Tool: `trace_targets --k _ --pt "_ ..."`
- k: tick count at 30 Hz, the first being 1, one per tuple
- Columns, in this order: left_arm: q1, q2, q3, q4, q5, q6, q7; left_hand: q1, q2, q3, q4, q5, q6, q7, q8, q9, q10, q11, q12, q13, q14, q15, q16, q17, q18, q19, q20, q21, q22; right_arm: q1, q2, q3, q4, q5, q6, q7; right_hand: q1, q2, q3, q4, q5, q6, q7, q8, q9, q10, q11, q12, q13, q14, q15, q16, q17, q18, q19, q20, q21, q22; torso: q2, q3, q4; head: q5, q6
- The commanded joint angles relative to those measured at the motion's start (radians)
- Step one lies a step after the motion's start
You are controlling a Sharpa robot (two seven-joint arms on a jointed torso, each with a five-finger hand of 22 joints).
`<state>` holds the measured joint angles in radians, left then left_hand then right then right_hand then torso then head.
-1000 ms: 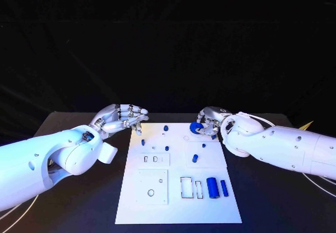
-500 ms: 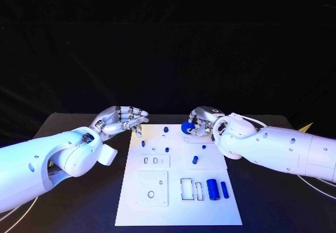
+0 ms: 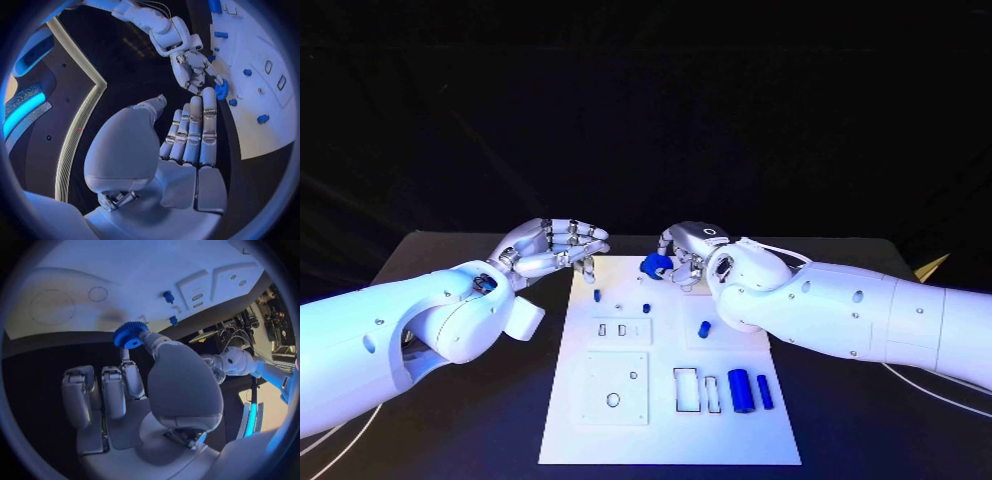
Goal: Assemble the parts on the task board
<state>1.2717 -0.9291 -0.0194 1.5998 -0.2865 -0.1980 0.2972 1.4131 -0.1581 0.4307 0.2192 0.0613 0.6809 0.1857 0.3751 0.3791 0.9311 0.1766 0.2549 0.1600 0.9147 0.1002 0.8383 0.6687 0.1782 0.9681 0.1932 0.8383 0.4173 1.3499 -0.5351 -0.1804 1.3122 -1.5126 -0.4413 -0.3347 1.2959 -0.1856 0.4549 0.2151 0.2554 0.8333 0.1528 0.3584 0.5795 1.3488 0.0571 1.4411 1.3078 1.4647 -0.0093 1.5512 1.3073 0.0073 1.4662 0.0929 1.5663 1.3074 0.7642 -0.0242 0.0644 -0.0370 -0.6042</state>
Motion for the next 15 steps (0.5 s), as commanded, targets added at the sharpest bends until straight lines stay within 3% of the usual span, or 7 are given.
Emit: trace_targets --k 1,3,7,15 --pt "0.001 0.003 0.001 0.002 0.003 0.019 0.004 -0.002 0.009 0.004 -0.001 -0.003 -0.004 0.063 -0.006 0.001 -0.007 0.001 -0.003 -0.001 -0.006 0.003 -0.004 -0.001 0.006 -0.006 -0.003 0.007 0.001 -0.008 0.016 0.0 -0.01 -0.044 -0.004 -0.006 -0.005 0.0 0.006 -0.001 0.008 0.013 -0.015 0.0 0.0 0.0 0.0 -0.001 0.028 0.1 -0.006 0.003 0.237 -0.007 0.104 -0.005 0.003 0.262 0.001 -0.001 -0.0017 0.003 0.0" --pt "0.001 0.003 0.001 0.003 0.003 0.02 0.004 -0.002 0.009 0.004 -0.001 -0.003 -0.004 0.063 -0.006 0.001 -0.007 0.001 -0.003 -0.001 -0.006 0.003 -0.004 -0.001 0.006 -0.006 -0.003 0.007 0.001 -0.012 0.025 0.0 -0.015 -0.046 -0.001 -0.007 -0.005 0.0 0.006 -0.002 0.008 0.012 -0.015 0.0 -0.001 0.0 0.0 -0.001 0.028 0.1 -0.006 0.003 0.237 -0.007 0.103 -0.005 0.003 0.261 0.001 0.0006 -0.0016 0.005 -0.002" --pt "0.001 0.004 0.001 0.003 0.003 0.02 0.004 -0.002 0.009 0.005 -0.001 -0.003 -0.004 0.063 -0.007 0.001 -0.008 0.001 -0.004 -0.001 -0.005 0.004 -0.004 -0.002 0.006 -0.007 -0.002 0.008 0.002 -0.018 0.043 0.0 -0.024 -0.048 0.004 -0.01 -0.006 0.0 0.007 -0.002 0.008 0.012 -0.015 0.0 -0.001 0.0 0.001 -0.001 0.028 0.1 -0.006 0.003 0.237 -0.007 0.104 -0.005 0.003 0.262 0.0 0.0004 0.0002 0.003 -0.005" --pt "0.001 0.003 0.001 0.003 0.003 0.021 0.003 -0.002 0.009 0.005 -0.001 -0.003 -0.004 0.063 -0.007 0.001 -0.008 0.001 -0.004 -0.001 -0.005 0.004 -0.004 -0.002 0.006 -0.007 -0.002 0.008 0.002 -0.025 0.059 -0.001 -0.032 -0.05 0.006 -0.016 -0.008 0.0 0.008 -0.002 0.008 0.011 -0.014 -0.001 -0.001 0.0 0.001 -0.001 0.028 0.1 -0.006 0.003 0.237 -0.007 0.104 -0.004 0.003 0.262 0.001 0.0019 -0.003 0.007 -0.005"
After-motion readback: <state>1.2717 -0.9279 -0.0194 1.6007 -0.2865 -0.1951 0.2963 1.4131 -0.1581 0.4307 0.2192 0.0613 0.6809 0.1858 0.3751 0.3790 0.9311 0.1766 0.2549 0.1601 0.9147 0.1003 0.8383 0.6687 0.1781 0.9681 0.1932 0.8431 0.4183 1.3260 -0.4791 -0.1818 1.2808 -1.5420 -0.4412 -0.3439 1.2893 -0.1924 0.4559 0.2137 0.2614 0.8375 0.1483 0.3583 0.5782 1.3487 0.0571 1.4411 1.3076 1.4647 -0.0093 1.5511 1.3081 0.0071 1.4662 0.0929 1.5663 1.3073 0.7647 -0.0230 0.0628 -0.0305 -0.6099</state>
